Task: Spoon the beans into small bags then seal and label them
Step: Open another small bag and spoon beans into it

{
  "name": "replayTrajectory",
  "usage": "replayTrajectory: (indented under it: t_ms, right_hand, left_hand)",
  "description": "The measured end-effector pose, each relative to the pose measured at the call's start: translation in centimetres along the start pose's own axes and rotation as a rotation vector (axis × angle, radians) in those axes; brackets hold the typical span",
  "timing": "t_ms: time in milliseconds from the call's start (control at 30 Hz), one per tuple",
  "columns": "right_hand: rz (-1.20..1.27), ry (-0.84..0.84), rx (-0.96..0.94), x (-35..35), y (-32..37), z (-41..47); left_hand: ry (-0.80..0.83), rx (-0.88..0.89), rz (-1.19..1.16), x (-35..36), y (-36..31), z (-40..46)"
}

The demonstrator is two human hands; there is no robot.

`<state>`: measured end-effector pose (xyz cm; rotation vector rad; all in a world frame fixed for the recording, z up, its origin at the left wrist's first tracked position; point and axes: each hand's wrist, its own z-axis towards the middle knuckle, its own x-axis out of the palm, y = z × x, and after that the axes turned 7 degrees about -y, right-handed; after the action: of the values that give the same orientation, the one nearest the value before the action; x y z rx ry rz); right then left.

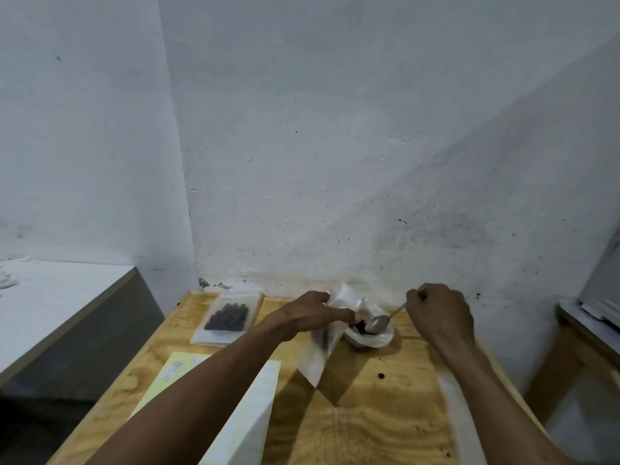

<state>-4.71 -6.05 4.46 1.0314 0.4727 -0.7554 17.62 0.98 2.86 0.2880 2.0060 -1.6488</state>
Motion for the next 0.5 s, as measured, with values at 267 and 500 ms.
replayTrajectory:
  t_ms: [267, 500]
  right_hand:
    - [0.257, 0.078, 0.397, 3.5, -3.1, -1.0]
    - [0.607, 0.192, 0.7, 2.9, -3.7, -0.6]
  left_hand:
    - [0.008, 0.065, -0.061, 1.3, -1.2, 0.6]
    - [-0.038, 0.041, 0.054, -1.0, 0.7, 1.0]
